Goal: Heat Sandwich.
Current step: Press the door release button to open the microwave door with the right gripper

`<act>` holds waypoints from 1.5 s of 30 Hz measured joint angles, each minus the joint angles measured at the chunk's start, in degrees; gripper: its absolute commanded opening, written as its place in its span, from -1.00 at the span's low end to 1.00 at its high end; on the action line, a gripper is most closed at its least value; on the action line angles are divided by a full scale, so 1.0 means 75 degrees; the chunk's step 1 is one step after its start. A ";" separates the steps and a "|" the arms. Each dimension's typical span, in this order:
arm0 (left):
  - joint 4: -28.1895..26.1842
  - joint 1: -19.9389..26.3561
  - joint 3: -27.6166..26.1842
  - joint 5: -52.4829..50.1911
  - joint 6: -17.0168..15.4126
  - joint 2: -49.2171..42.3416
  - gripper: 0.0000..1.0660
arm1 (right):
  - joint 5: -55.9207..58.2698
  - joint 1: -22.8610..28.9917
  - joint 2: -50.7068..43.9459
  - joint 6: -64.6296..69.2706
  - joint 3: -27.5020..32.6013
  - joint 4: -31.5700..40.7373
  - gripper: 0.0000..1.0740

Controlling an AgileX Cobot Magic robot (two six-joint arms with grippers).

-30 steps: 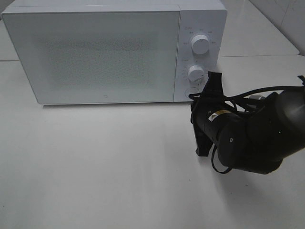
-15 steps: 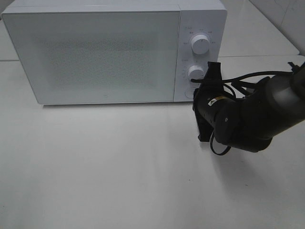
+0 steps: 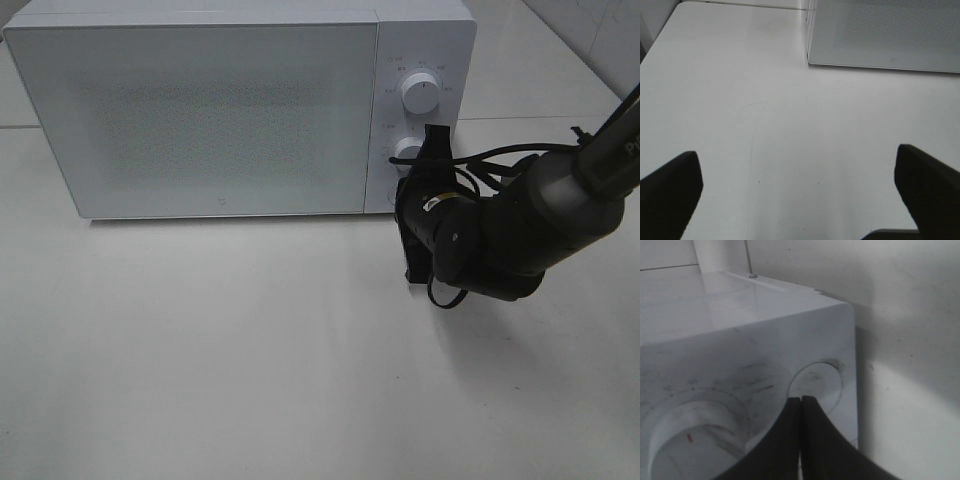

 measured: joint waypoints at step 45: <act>-0.0023 0.0000 0.0000 0.0000 0.0000 0.0000 0.86 | -0.0413 -0.0061 0.0741 -0.0275 -0.0535 0.0008 -1.00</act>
